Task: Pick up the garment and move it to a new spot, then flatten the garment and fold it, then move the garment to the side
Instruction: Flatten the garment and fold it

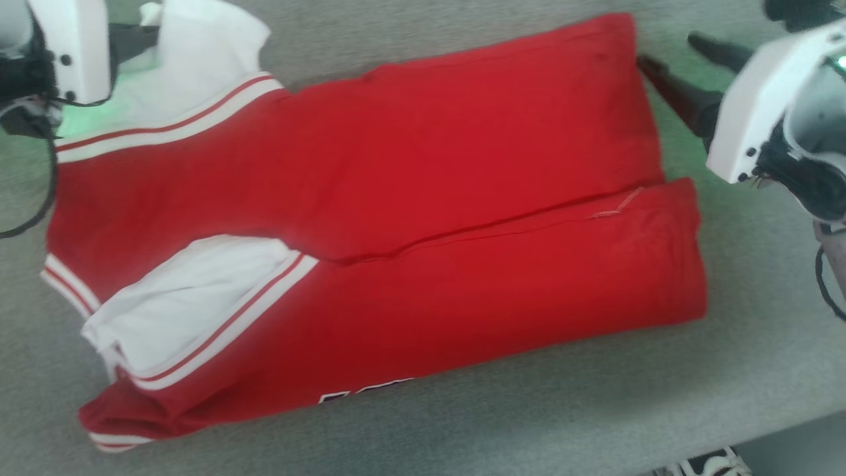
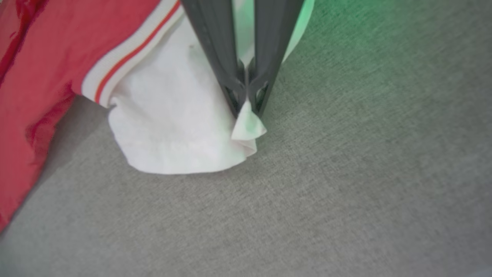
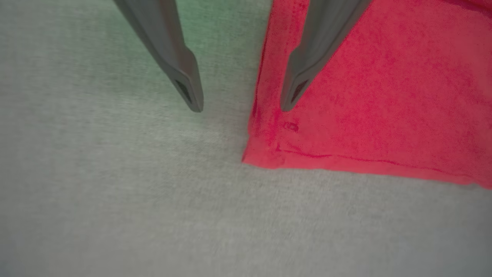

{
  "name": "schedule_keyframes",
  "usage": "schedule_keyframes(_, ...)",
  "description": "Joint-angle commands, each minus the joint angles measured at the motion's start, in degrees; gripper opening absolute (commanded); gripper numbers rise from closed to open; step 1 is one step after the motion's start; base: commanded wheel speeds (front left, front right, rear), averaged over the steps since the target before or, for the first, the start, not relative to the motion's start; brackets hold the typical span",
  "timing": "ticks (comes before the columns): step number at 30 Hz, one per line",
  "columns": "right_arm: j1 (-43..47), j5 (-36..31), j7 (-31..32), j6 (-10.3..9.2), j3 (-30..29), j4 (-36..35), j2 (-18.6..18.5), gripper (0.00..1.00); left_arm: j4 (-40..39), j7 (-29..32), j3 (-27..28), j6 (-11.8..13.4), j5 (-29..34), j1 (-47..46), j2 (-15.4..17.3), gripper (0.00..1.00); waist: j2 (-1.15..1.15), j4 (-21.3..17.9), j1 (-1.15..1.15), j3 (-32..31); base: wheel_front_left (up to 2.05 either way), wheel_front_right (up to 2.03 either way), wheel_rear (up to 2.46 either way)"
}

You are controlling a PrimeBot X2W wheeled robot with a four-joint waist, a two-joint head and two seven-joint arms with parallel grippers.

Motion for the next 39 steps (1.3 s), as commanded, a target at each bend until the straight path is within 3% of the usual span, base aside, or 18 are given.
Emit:
schedule_keyframes(1,-1.81,1.82,3.53,0.0,1.79,1.76,-0.32,1.0,-0.06,-0.27,-0.84,-0.18,-0.12,0.71,-0.55,0.0,0.0,1.41,0.0,0.4,0.0,0.0,0.0)
schedule_keyframes(9,-9.25,6.1,13.99,-0.01,7.02,9.16,-1.04,1.0,-0.86,-2.45,-1.26,-0.15,-1.34,1.03,-2.59,0.0,0.0,3.79,0.0,1.14,0.0,0.0,0.0)
schedule_keyframes(13,-10.35,6.08,15.8,-0.01,8.77,11.04,-1.05,1.0,-1.43,-4.19,-1.25,-0.15,-1.94,1.15,-3.39,0.0,0.0,4.64,0.0,0.95,0.0,0.0,0.0)
schedule_keyframes(14,-10.3,6.45,15.79,0.0,8.95,11.38,-1.02,0.41,-1.58,-5.08,-1.09,-0.15,-2.17,1.41,-3.73,0.0,0.0,4.93,0.0,0.64,0.0,0.0,0.0)
schedule_keyframes(15,-10.2,6.78,15.39,0.0,9.11,11.5,-1.16,0.02,-1.7,-5.89,-0.97,-0.15,-2.45,1.72,-4.09,0.0,0.0,5.3,0.0,0.24,0.0,0.0,0.0)
schedule_keyframes(22,-8.46,7.77,10.2,-0.01,7.88,11.2,-4.62,0.0,-5.39,-14.16,0.58,-0.15,-4.89,4.08,-5.67,0.0,0.0,8.77,0.0,-4.59,0.0,0.0,0.0)
schedule_keyframes(27,-2.69,9.35,6.94,-0.01,7.08,6.77,-8.84,0.0,-13.41,-20.41,1.2,-0.16,-6.21,7.97,-3.98,0.0,0.0,11.69,0.0,-9.85,0.0,0.0,0.0)
schedule_keyframes(32,4.21,10.18,5.45,-0.01,5.86,1.25,-12.85,0.0,-22.37,-25.07,0.69,-0.16,-6.71,12.91,-0.33,0.0,0.0,13.41,0.0,-13.41,0.0,0.0,0.0)
schedule_keyframes(39,20.01,9.99,3.77,-0.01,0.24,-7.8,-17.06,0.0,-35.67,-36.58,-1.41,-0.16,-5.69,25.81,8.57,0.0,0.0,14.68,0.0,-16.31,0.0,0.0,0.0)
